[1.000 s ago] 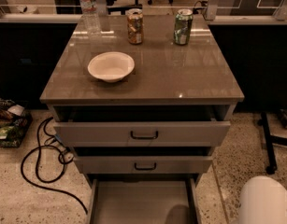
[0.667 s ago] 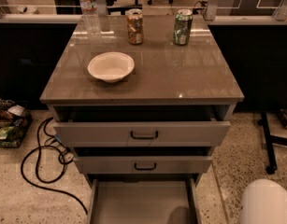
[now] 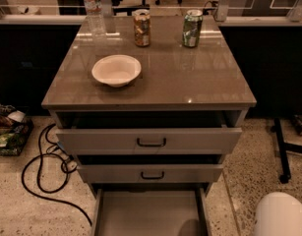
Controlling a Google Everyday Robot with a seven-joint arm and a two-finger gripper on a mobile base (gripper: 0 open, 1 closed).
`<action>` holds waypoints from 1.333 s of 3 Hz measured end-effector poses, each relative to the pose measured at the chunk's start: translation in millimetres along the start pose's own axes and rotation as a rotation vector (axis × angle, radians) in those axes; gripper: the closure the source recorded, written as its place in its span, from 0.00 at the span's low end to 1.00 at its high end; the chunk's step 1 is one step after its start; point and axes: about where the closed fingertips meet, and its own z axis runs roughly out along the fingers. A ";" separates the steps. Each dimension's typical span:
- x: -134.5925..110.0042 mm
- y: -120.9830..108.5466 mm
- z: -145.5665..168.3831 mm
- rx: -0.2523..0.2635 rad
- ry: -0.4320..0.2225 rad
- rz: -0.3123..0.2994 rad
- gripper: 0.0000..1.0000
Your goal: Open bottom drawer
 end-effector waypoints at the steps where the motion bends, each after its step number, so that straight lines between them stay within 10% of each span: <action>1: 0.5 -1.2 2.3 0.000 0.000 0.000 1.00; 3: -4.3 14.1 -4.6 0.015 0.001 -0.016 1.00; 4: -9.2 24.1 -5.7 -0.001 -0.009 -0.017 0.84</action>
Offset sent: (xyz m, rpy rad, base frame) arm -0.3619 0.0178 0.0778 -0.0958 -0.3868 0.2084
